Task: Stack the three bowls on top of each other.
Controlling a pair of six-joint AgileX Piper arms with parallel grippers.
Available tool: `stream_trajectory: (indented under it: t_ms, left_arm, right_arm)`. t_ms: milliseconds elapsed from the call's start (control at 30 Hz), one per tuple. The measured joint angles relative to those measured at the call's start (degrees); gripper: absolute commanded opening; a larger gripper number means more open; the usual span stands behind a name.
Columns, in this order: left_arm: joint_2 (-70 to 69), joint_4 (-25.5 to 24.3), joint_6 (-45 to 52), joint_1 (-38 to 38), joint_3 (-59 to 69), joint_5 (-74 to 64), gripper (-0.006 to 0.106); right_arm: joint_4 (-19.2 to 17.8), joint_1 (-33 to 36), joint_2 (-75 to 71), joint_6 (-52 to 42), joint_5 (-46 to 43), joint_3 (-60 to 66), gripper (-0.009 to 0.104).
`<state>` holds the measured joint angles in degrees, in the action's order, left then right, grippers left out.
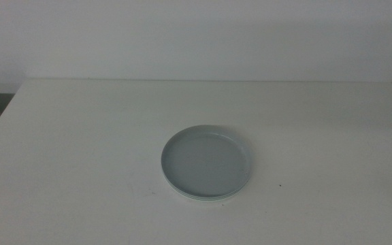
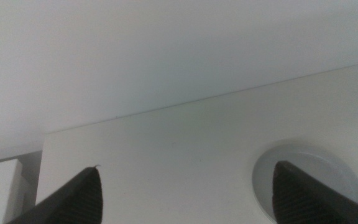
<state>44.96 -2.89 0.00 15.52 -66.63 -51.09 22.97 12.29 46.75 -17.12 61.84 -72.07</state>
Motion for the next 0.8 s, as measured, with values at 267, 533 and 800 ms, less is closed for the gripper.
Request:
stream_trajectory:
  t_ms: [267,533,800]
  left_arm:
    - [-0.4,0.5,0.0,0.0,2.2,0.5,0.094]
    - [-10.5,1.8,0.0,-0.5,20.5,16.6,0.094]
    - [-27.3,7.8,0.0,-8.2,46.1,35.8,0.094]
  right_arm:
    - [-6.2,0.0,-1.6,0.0,-17.3,9.5,0.093]
    - [-14.4,-0.1,-7.5,0.0,-37.7,29.4,0.093]
    - [-15.6,-7.9,-24.0,0.0,-43.0,51.2,0.093]
